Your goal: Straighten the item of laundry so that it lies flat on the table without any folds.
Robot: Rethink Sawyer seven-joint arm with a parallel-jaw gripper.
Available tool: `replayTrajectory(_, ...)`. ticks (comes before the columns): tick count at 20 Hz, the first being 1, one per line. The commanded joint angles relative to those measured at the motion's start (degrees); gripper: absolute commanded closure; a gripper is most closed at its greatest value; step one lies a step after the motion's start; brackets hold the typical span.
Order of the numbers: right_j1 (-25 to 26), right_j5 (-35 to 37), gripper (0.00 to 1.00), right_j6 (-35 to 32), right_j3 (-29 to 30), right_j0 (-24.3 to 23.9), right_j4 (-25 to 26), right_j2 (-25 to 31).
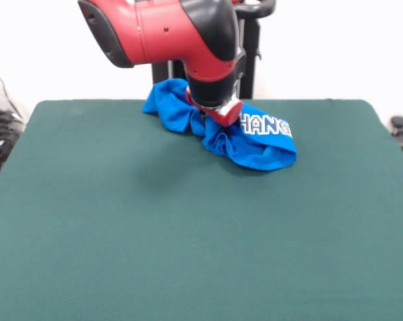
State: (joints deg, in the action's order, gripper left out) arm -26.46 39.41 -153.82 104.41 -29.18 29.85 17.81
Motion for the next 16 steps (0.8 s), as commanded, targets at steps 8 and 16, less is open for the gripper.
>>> replayTrajectory(8,-1.89,-2.2,0.0,2.16,-1.58,1.44,-0.09,0.9)
replayTrajectory(16,-4.45,-2.89,0.0,2.95,-1.19,1.6,-0.18,2.19)
